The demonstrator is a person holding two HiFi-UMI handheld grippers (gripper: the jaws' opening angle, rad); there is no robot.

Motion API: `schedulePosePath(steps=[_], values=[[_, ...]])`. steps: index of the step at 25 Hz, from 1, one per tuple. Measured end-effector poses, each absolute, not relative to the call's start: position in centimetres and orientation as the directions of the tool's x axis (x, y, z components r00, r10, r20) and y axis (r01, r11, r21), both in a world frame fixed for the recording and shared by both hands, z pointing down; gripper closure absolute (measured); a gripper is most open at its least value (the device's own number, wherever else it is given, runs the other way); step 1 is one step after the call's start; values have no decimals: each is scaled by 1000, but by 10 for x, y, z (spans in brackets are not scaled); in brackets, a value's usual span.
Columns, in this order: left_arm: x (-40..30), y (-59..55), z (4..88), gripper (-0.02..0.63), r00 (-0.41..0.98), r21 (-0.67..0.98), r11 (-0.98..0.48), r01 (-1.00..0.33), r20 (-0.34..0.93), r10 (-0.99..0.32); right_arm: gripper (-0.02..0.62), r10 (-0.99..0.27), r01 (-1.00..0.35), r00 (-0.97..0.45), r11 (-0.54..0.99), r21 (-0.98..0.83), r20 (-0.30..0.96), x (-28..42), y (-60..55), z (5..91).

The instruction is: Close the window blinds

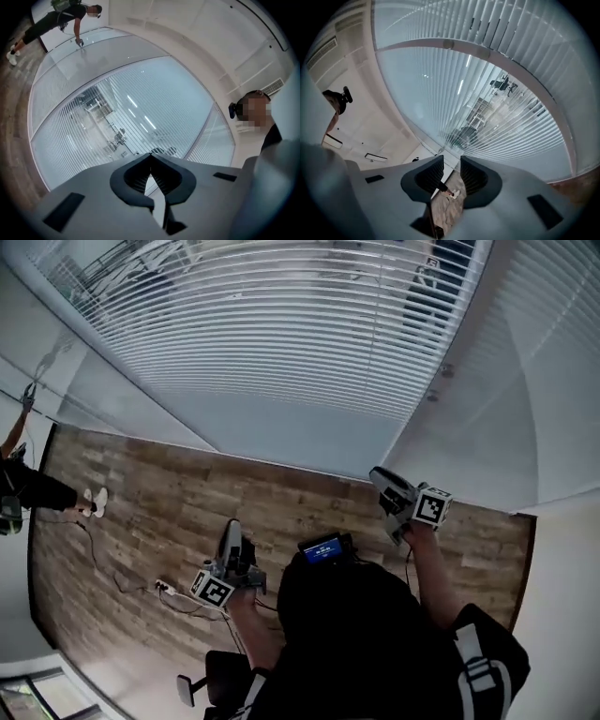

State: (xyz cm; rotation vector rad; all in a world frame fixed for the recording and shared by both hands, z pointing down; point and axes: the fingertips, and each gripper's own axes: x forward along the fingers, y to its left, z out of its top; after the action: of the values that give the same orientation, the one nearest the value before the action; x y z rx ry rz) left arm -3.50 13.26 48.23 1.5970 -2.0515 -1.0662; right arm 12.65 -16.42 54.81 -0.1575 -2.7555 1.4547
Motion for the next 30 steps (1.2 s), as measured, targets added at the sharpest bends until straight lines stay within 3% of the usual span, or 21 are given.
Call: schedulePosePath(steps=[5,8,12,15,19,23,30], values=[[-98,82,499,600,-202,747,-8,-665,-190,-961,479,-97,-107,-994,633,-767,58,134,-206,544],[-140,35,508,600,-78,762,-117,-637,-215,-973,479,-290,-270,-952,663,-698,94,146,-232,539],[-204,21,486,600,49,740,-216,-637,-241,-969,477,-532,-429,-847,670,-605,11,136,-249,485],[-255,31,474,600,62,727,-224,-649,-244,-968,476,-681,-606,-732,662,-442,-16,130,-261,433],[-289,16,482,600,119,724,-269,-636,-252,-960,429,-838,-833,-546,539,-129,24,142,-276,390],[-300,1,485,600,168,723,-303,-621,-255,-952,405,-904,-891,-424,427,157,52,137,-291,366],[-314,5,501,598,159,709,-261,-656,-208,-965,407,-954,-809,-284,289,512,90,128,-334,368]])
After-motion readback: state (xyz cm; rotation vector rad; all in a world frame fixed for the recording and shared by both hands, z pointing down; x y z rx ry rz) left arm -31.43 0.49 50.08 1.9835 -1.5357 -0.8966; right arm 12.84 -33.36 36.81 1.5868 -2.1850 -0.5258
